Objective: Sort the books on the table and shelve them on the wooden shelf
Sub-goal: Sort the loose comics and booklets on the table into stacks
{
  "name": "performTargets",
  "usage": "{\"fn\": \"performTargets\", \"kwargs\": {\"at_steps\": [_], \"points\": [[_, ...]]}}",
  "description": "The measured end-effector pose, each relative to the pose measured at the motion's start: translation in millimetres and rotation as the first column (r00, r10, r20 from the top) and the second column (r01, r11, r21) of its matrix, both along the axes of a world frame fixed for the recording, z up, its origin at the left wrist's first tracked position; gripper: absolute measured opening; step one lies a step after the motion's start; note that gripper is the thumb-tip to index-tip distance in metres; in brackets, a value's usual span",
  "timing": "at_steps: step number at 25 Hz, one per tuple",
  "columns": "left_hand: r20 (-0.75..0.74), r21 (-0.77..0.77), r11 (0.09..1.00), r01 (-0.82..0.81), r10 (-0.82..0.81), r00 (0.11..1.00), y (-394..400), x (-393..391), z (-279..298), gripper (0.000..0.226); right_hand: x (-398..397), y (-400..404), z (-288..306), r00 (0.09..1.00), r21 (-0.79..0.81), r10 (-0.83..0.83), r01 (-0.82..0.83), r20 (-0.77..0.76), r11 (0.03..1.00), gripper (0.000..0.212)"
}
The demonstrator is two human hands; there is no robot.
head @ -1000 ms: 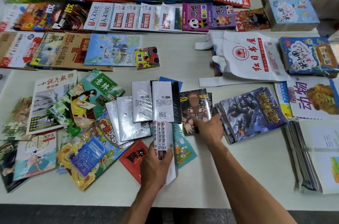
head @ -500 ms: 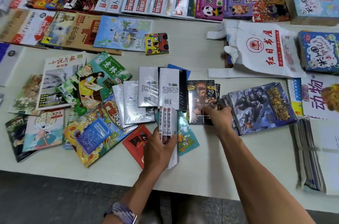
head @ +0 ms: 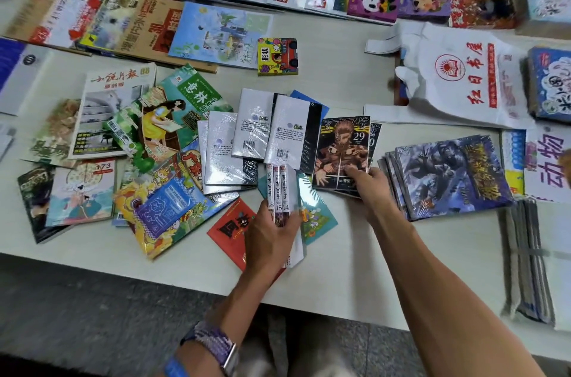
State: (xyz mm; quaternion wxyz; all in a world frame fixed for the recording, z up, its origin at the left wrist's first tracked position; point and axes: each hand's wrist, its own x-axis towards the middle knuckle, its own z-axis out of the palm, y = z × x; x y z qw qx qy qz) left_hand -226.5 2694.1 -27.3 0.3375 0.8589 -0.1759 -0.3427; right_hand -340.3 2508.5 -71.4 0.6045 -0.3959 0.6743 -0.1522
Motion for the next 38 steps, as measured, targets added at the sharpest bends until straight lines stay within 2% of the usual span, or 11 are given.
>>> {"fn": "performTargets", "kwargs": {"at_steps": [3,6,9,12,15,18,21,25,30,35,38], "points": [[0.041,-0.008,1.000,0.008,-0.007,0.999,1,1,-2,0.032,7,8,31,0.996,-0.180,0.035,-0.050,-0.086,0.982,0.026],[0.036,-0.015,1.000,0.012,-0.012,0.999,0,1,-3,0.036,2,43,60,0.896,-0.394,0.170,-0.342,-0.409,0.853,0.028],[0.016,-0.007,0.997,0.071,-0.071,0.997,1,1,0,0.054,0,108,62,0.842,-0.447,0.293,-0.499,-0.452,0.743,0.030],[-0.035,0.052,0.987,0.155,-0.153,0.988,-6,-1,6,0.086,-3,155,50,0.849,-0.462,0.360,-0.517,-0.387,0.721,0.035],[0.089,0.083,0.985,0.154,-0.162,0.983,-10,-6,5,0.106,-19,159,46,0.864,-0.379,0.501,-0.479,-0.045,0.792,0.050],[0.107,0.135,0.983,0.125,-0.140,0.984,-10,-1,1,0.114,-39,143,39,0.778,-0.253,0.596,-0.547,0.198,0.798,0.062],[0.091,0.161,0.981,0.104,-0.120,0.989,-14,7,0,0.105,-45,128,28,0.837,-0.045,0.401,-0.415,0.372,0.909,0.051],[-0.010,-0.121,0.964,0.239,-0.242,0.970,3,0,7,0.079,-52,113,19,0.933,0.032,0.228,-0.246,0.279,0.969,0.058],[-0.170,-0.310,0.820,0.480,-0.545,0.821,-7,-12,20,0.088,-95,93,25,0.906,0.159,0.044,-0.121,0.420,0.980,0.077],[-0.135,-0.437,0.703,0.561,-0.668,0.731,-28,-56,11,0.081,-146,91,36,0.977,-0.169,0.131,-0.102,0.168,0.980,0.048],[-0.096,-0.409,0.700,0.585,-0.671,0.735,-29,-79,2,0.085,-164,95,45,0.934,-0.340,0.343,-0.293,0.097,0.894,0.061]]}}
